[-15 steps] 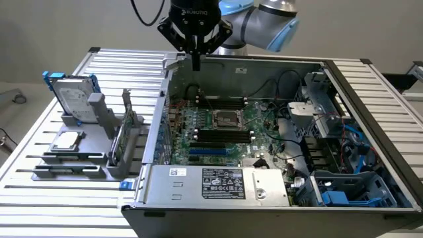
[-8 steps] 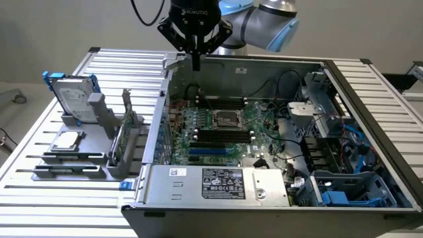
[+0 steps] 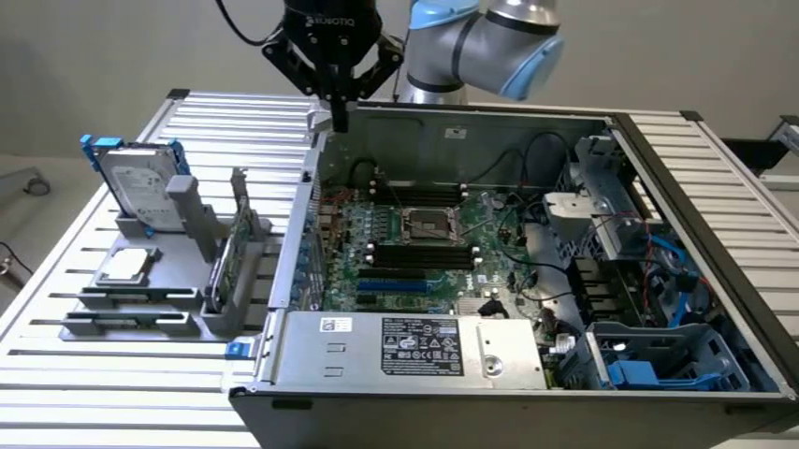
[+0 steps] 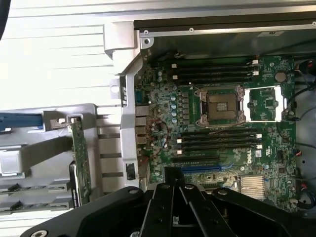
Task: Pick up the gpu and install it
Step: 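Reach for the gpu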
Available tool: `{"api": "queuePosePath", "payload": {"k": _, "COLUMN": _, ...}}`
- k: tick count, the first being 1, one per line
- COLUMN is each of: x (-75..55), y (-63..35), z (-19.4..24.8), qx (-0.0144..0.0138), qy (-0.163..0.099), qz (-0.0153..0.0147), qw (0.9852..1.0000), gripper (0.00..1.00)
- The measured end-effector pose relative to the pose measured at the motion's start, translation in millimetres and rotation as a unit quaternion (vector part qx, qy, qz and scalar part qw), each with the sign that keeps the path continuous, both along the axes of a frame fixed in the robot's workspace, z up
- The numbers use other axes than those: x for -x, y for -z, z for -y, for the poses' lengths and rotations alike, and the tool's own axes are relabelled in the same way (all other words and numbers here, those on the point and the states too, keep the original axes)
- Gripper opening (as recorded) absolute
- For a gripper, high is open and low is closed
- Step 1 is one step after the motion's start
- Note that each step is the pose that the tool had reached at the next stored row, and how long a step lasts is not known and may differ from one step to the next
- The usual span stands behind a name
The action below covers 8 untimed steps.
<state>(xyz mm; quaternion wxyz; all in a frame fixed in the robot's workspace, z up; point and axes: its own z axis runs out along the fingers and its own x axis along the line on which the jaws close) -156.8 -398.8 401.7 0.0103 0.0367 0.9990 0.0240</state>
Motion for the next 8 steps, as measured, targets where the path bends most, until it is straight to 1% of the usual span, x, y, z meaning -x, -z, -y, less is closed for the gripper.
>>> {"api": "queuePosePath", "payload": {"k": 8, "x": 36.5, "y": 0.0, "z": 0.0, "qx": 0.0, "qy": 0.0, "qz": -0.001, "qw": 1.0, "gripper": 0.11}}
